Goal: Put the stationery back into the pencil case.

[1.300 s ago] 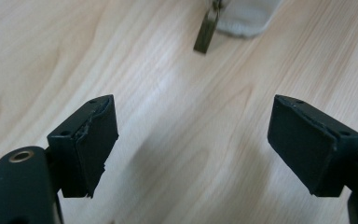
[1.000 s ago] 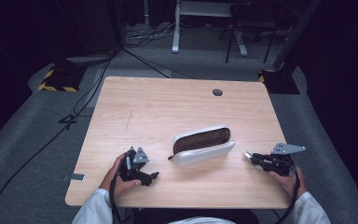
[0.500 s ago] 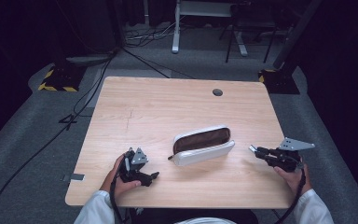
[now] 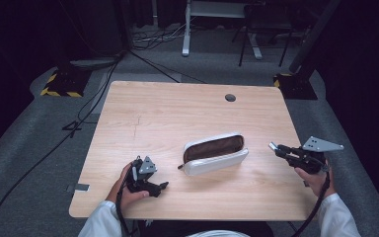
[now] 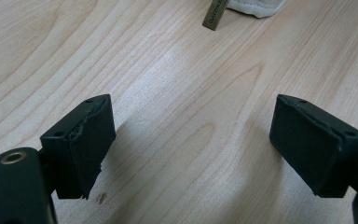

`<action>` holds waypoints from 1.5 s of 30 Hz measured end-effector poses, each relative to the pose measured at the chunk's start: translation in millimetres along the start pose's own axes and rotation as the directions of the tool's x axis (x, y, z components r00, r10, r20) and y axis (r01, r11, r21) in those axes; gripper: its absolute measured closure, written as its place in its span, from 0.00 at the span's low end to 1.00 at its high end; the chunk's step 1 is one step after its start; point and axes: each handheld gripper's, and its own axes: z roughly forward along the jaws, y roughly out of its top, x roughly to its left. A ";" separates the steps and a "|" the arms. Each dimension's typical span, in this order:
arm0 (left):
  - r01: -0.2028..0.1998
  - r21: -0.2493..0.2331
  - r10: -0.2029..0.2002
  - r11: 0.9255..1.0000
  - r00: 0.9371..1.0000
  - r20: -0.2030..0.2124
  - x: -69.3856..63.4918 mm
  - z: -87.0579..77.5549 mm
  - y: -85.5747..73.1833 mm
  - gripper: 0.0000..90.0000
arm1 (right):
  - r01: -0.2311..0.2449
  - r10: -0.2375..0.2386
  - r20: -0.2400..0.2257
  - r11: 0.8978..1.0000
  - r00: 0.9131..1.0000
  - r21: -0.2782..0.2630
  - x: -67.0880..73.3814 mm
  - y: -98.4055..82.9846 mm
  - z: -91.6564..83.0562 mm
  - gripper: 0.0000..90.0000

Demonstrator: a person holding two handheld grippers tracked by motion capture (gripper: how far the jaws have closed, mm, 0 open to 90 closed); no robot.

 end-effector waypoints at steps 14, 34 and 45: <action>-0.006 0.001 0.006 1.000 1.000 0.003 0.6 0.1 0.2 0.16 | 0.065 -0.068 -0.043 0.995 0.997 -0.071 -1.4 45.8 -2.3 0.82; -0.005 0.002 0.005 1.000 1.000 0.000 0.3 -0.1 0.1 0.16 | 0.185 -0.199 -0.174 0.978 0.964 -0.094 36.9 86.6 28.6 0.82; -0.005 0.002 0.005 1.000 1.000 0.000 0.3 0.0 0.2 0.16 | 0.251 -0.264 -0.255 0.964 0.930 -0.085 60.9 98.3 50.0 0.82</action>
